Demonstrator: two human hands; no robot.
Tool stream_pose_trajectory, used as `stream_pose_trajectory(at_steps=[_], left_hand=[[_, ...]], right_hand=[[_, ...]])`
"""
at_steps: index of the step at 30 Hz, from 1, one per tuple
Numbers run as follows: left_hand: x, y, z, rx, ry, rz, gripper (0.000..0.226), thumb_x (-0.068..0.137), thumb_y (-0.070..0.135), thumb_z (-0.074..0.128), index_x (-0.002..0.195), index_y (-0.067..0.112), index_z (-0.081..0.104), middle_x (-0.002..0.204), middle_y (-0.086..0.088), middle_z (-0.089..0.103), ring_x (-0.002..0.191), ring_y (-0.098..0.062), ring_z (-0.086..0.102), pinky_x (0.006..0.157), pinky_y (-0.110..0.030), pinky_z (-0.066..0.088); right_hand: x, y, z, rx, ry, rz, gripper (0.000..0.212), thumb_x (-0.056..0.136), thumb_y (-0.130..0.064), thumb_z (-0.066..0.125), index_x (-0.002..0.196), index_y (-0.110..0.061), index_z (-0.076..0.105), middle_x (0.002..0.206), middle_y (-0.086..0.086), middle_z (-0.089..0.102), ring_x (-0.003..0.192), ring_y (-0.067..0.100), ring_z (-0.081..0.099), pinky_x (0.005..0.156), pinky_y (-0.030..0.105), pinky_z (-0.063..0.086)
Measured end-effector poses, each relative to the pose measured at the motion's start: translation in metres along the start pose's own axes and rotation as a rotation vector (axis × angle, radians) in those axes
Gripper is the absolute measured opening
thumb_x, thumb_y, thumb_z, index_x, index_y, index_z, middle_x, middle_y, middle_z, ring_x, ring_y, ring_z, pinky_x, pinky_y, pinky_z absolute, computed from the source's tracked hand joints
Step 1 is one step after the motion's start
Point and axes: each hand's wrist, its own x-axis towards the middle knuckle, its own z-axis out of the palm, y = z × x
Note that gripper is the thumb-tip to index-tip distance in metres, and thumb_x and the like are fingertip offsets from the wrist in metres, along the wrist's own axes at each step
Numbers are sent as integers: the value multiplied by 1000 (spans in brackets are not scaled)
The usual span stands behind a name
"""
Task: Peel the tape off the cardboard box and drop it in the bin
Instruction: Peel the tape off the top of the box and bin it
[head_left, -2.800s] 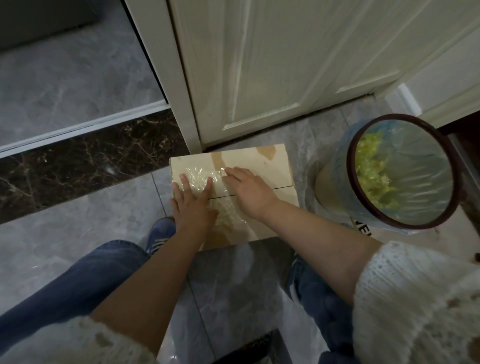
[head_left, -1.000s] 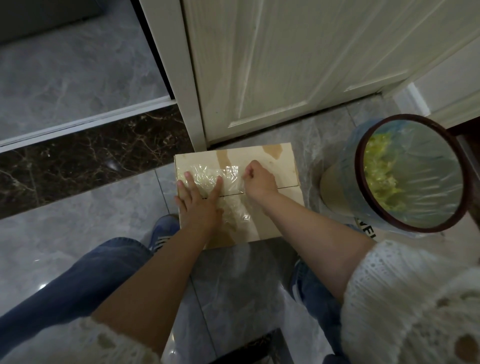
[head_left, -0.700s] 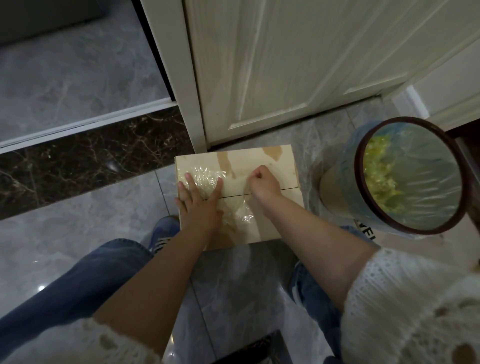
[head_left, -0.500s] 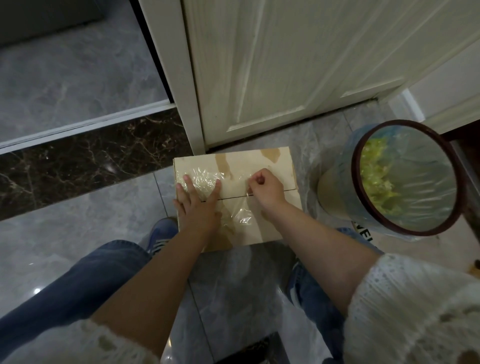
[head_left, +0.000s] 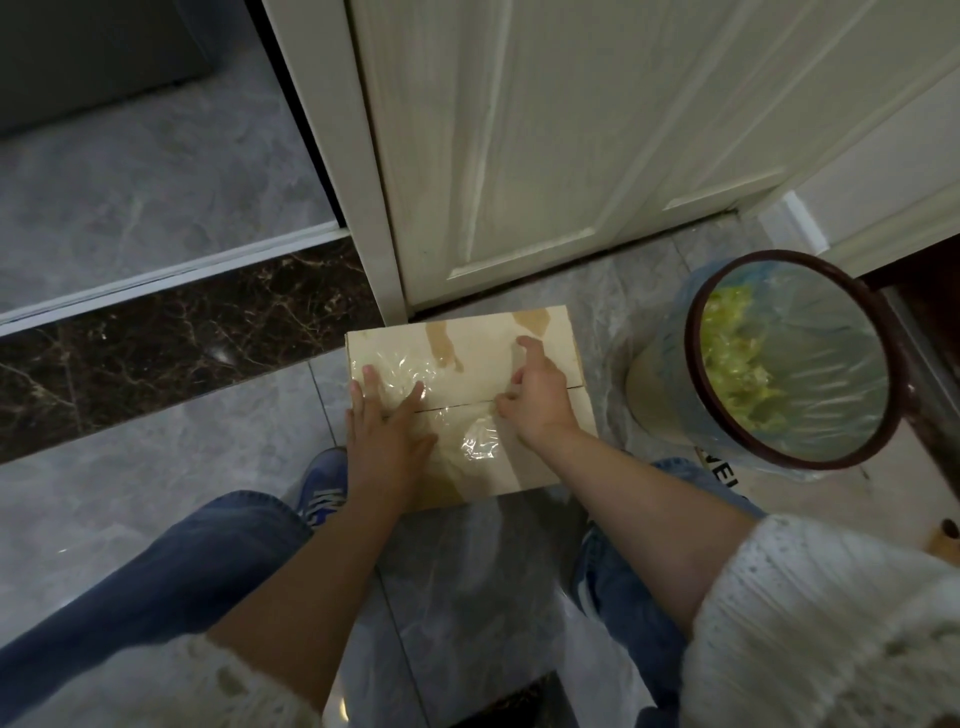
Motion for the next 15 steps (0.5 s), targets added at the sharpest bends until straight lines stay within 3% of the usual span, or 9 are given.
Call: stream_pose_trajectory(at_steps=[2,5,8,11,13,15], left_hand=[[-5,-2,1,18,12,-4,68,98,35,65,158,32,33,170,-12,-14,155,-36,-16,126,-51,0],[-11,-2,3,32,-25,-17,70,98,37,63,159,31,30,170,-11,-13,156,-37,-13,126,-52,2],[-17,2,0,33,-42,-16,71,99,41,62,160,30,28,170,-12,-12,156,-37,-11,126,-50,2],[-23,2,0,53,-27,-25,81,94,48,67,160,32,24,170,-13,-10,156,-38,-8,125,-51,4],[-27,-1,2,38,-12,-54,97,88,52,73,162,29,15,170,-13,-11,157,-38,-6,125,-51,5],[-29,-5,5,11,-19,-97,110,83,54,77,163,27,7,170,-13,-11,157,-36,-5,125,-50,6]], right_hand=[[-4,-2,-3,-20,-15,-19,53,84,2,62,131,-16,45,106,8,52,93,21,55,85,33,50],[-9,-1,1,-106,-9,-130,27,84,6,58,105,-10,61,101,8,53,89,23,57,85,38,53],[-13,-1,4,-115,-62,-164,7,89,-6,64,92,-7,70,96,7,58,90,22,59,84,28,48],[-16,-2,5,-167,-165,-186,24,81,-24,79,101,-13,71,96,-1,53,89,14,52,83,22,42],[-17,0,8,-212,-200,-199,33,75,-18,81,106,-13,70,98,-2,49,93,18,54,89,28,47],[-17,2,10,-209,-170,-201,21,80,-11,75,101,-13,72,97,0,52,96,23,58,93,33,49]])
